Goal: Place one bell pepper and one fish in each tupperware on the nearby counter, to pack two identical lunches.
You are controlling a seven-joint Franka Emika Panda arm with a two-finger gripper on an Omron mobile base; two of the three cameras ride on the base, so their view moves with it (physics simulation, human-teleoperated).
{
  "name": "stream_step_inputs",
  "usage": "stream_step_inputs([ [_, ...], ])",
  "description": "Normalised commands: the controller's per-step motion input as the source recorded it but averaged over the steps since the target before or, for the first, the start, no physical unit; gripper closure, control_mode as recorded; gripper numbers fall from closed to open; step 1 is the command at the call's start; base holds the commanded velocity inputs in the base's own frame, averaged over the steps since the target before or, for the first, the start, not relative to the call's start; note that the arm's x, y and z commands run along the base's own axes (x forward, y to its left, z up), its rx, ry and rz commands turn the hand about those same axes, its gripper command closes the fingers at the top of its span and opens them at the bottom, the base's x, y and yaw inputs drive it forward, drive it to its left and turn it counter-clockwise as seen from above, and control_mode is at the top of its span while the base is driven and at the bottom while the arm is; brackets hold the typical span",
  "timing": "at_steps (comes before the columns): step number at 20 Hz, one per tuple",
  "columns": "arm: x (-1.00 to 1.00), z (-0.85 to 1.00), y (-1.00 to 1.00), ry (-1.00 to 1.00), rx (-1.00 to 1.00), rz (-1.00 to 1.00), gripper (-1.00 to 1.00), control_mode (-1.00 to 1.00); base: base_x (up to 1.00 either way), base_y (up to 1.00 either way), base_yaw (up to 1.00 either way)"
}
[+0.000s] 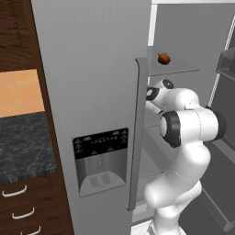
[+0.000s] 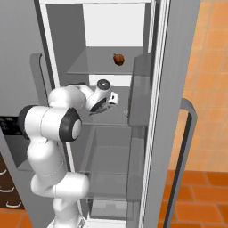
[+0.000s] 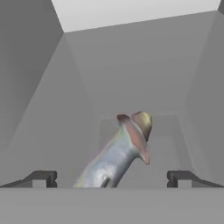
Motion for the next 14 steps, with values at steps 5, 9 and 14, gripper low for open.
stream_step_inputs([
  [5,0.09,-0.42,0.0,0.05,0.0,0.0,-1.0,-1.0,0.0,0.0,0.0],
  [9,0.0,-0.16,0.02,0.0,0.0,0.0,-1.0,-1.0,0.0,0.0,0.0],
  [14,0.02,-0.22,0.14,-0.02,0.0,-0.05,-1.0,-1.0,0.0,0.0,0.0],
])
